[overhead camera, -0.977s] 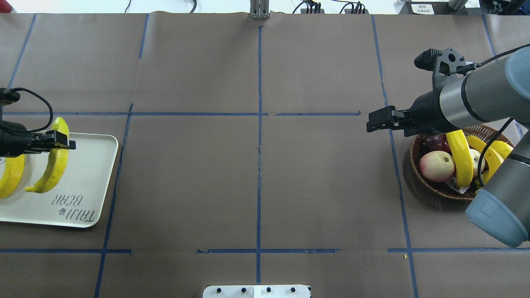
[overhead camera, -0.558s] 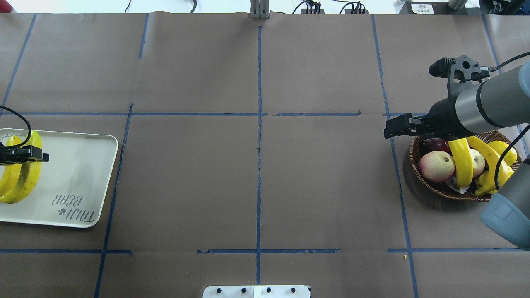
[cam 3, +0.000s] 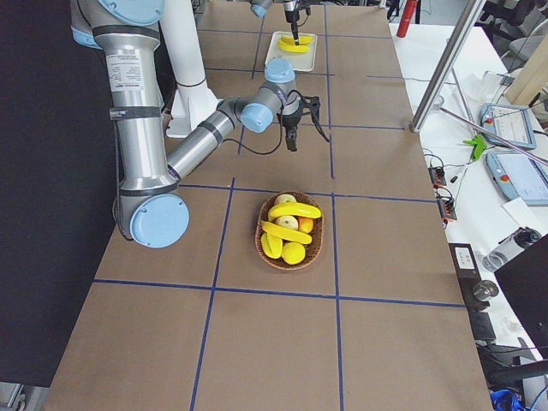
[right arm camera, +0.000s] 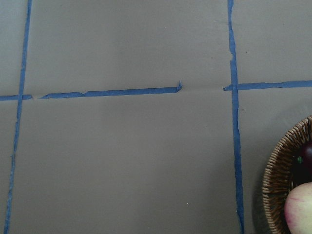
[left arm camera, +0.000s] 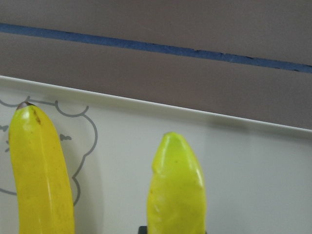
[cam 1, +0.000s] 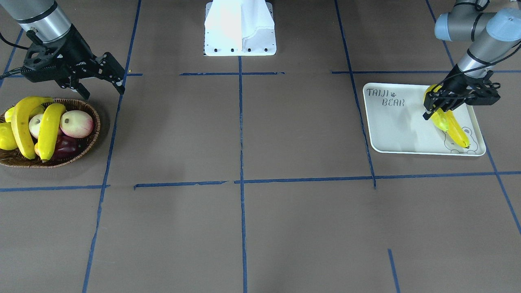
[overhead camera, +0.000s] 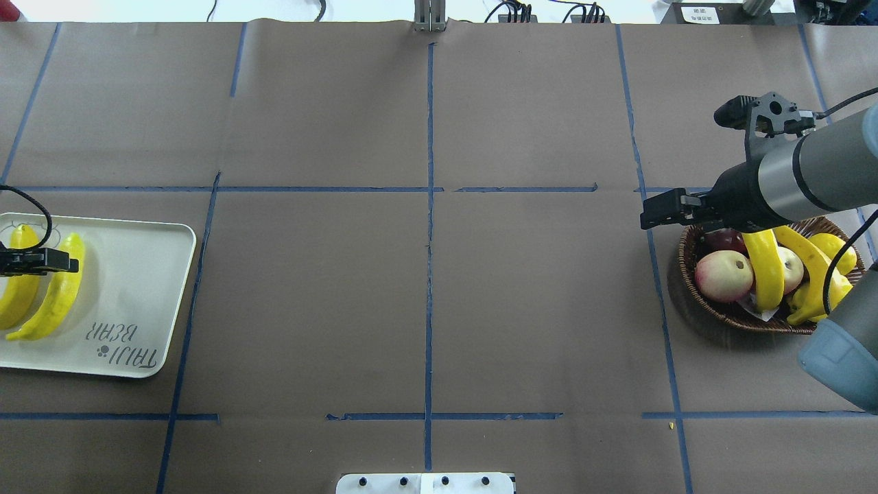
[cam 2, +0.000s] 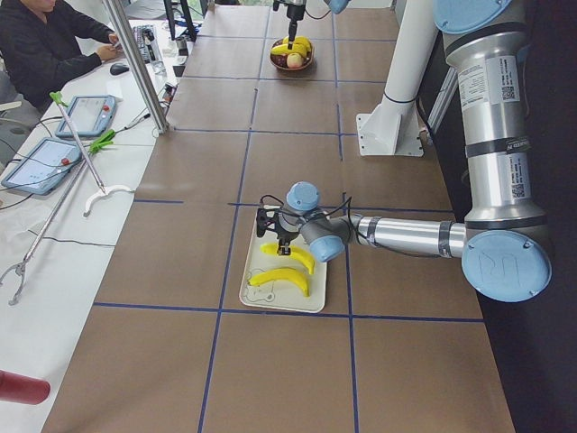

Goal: Transfer all bananas from basket to plate

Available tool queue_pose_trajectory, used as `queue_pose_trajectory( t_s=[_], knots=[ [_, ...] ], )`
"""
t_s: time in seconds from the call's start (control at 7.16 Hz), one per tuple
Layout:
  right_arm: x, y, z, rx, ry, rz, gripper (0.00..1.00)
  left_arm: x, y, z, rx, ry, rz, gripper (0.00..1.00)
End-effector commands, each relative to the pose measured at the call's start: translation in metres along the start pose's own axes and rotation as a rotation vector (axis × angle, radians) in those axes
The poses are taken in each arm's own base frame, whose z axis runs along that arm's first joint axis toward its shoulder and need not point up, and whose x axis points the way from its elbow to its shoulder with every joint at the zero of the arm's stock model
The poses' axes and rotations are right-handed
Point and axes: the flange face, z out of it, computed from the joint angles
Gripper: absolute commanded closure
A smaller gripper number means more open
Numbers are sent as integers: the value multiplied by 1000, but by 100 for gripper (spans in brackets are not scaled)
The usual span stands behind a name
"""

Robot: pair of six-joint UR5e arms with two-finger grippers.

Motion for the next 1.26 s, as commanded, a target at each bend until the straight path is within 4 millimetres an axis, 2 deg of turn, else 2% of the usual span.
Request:
queue_pose_trajectory(
  t_s=[0.0, 0.14, 0.28, 0.42, 0.56, 0.7, 0.84, 0.98, 1.12],
  knots=[
    [30, -3, -3, 0, 35, -10, 0, 7, -1, -7, -2, 21, 6, 0],
    [57, -4, -11, -15, 49, -34, 0, 7, -7, -21, -38, 64, -17, 0],
    [90, 4, -21, -33, 72, -46, 0, -1, -28, -45, -58, 115, -65, 0],
    [130, 16, -21, -52, 104, -93, 0, 1, -52, -70, -65, 168, -99, 0],
    [160, 27, -17, -34, 89, -99, 0, 10, -59, -81, -64, 179, -108, 0],
    [192, 41, -10, -33, 75, -98, 0, 17, -65, -82, -57, 184, -106, 0],
    [244, 52, 0, -30, 33, -73, 0, 19, -66, -82, -58, 185, -104, 0],
    [283, 55, 16, -40, -21, -32, 0, 21, -68, -83, -52, 189, -102, 0],
    [299, 58, 22, -44, -41, 38, 0, 22, -68, -83, -52, 187, -115, 0]
  ],
)
